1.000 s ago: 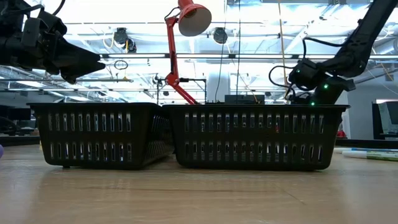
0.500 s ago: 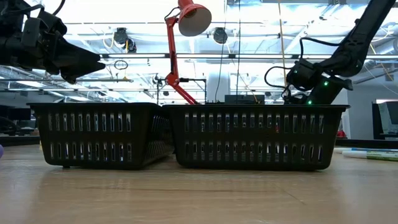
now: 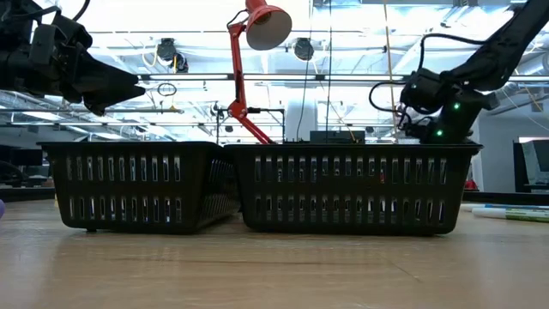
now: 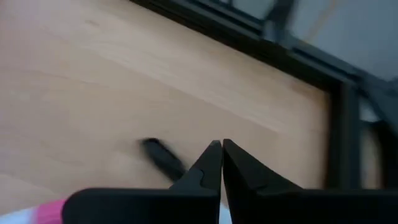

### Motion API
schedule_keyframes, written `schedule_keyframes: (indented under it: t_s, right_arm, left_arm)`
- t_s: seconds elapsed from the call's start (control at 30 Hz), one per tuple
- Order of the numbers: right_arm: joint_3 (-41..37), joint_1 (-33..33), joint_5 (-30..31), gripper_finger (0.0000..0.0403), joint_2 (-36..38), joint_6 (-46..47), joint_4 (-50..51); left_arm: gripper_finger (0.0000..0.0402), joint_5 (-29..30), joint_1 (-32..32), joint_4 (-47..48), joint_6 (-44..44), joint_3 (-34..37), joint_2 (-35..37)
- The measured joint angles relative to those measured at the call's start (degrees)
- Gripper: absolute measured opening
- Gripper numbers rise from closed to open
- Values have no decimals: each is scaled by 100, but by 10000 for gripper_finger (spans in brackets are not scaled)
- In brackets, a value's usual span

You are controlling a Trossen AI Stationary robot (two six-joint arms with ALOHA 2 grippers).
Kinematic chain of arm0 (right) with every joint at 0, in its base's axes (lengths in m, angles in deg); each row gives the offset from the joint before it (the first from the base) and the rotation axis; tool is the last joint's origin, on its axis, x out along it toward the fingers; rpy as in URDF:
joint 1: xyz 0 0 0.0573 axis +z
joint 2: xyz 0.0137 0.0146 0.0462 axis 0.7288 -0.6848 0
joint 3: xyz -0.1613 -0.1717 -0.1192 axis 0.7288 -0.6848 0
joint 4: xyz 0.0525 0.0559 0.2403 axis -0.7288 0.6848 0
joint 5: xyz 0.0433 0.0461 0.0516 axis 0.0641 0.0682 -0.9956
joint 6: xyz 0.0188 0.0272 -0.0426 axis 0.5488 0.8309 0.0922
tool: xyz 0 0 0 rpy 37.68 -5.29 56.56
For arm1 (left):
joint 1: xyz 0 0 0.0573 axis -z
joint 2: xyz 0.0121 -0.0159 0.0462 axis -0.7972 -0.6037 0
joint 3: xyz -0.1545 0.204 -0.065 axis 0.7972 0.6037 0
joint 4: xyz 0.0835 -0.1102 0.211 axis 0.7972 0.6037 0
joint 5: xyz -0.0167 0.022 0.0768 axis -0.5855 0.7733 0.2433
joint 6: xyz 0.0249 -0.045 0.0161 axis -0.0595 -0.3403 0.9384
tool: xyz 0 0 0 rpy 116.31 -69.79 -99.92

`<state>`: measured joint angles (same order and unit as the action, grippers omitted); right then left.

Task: Pick & Place Markers
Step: Put the pink highlighter pen into the top right black bin

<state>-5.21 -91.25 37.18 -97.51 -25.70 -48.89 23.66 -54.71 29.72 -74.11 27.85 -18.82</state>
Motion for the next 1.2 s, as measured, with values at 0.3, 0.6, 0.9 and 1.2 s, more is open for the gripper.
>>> schedule_keyframes:
  t_s: [0.3, 0.6, 0.9, 1.2]
  right_arm:
    - [-2, -186, 69, 0, -157, 139, 730]
    - [7, -171, -1306, 0, -193, 98, 329]
    - [7, 138, -1839, 0, -197, 123, 184]
    - [5, 409, -2326, 0, -201, 134, 75]
  left_arm:
    - [209, 0, 0, 0, 0, 2, 0]
    - [209, 0, 1, 0, 0, 2, 0]
    - [209, 0, 1, 1, 0, 1, 0]
    - [210, 0, 0, 2, 0, 1, 0]
